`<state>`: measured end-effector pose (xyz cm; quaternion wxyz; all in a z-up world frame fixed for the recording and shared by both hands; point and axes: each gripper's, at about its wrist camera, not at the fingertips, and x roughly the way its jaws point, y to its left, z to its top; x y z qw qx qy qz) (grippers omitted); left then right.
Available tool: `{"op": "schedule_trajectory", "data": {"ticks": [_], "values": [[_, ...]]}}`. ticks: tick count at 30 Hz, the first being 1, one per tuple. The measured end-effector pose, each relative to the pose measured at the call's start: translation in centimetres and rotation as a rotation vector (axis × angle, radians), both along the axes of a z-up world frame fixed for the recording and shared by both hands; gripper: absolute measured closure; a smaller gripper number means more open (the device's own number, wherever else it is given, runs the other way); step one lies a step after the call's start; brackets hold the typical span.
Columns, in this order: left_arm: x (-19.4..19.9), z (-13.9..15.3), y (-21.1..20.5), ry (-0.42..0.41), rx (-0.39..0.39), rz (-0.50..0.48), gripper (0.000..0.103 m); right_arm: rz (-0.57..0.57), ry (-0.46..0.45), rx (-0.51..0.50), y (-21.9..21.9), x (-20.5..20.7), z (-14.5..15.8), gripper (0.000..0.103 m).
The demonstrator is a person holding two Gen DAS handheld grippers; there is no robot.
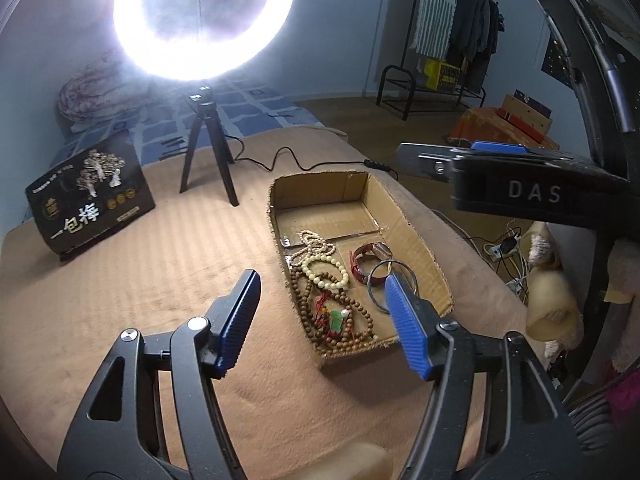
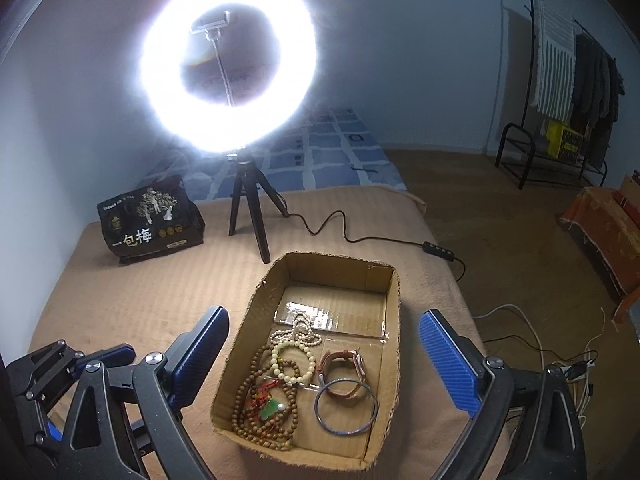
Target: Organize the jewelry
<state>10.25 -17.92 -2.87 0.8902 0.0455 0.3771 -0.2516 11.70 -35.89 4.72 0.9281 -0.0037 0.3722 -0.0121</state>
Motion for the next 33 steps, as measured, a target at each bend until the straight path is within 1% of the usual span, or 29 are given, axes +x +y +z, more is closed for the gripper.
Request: {"op": "schedule_trajectory", "data": {"ticks": [4,6,7,9,11,13,15,17,18,19,28,33], "values": [[-1.7,0.6,1.3,-0.021,0.006,0.014,0.035,0.001,-0.033,-0.026,0.9,-1.7,0.9,0.003],[-2.4,0.9,1.7,-0.039,0.014,0.016,0.028,-0.002,-0.057,-0.044,1.3,-2.7,1.3,0.001],[-2.8,1.1,1.9,-0.050,0.017,0.016,0.026,-0.005,-0.067,-0.050,1.5,-3.0,1.4,0.000],[-3.6,1.7,2.3,-0.084,0.023,0.021,0.025,-0.014,-0.088,-0.061,1.8,-3.8,1.7,0.000],[-4.2,2.3,2.7,-0.108,0.029,0.028,0.023,-0.026,-0.105,-0.061,2.1,-4.6,1.9,0.000],[-4.5,2.8,3.0,-0.120,0.027,0.027,0.017,-0.032,-0.115,-0.054,2.2,-5.2,2.0,0.000],[-5.0,3.2,3.5,-0.133,0.023,0.035,0.015,-0.033,-0.125,-0.044,2.4,-5.8,2.2,0.000],[-5.4,3.6,3.9,-0.146,0.023,0.042,0.010,-0.026,-0.138,-0.048,2.7,-6.3,2.6,0.000],[-5.6,3.7,3.9,-0.150,0.025,0.046,0.003,-0.025,-0.145,-0.052,2.8,-6.6,2.7,0.000],[-5.8,3.7,4.0,-0.156,0.026,0.053,0.001,-0.022,-0.152,-0.056,3.0,-6.8,2.8,0.000],[-6.7,3.4,3.9,-0.156,0.066,0.074,0.001,-0.032,-0.170,-0.071,2.8,-7.9,3.0,0.000],[-6.9,3.3,3.9,-0.157,0.070,0.075,0.001,-0.038,-0.167,-0.080,2.6,-7.9,2.8,0.000]]}}
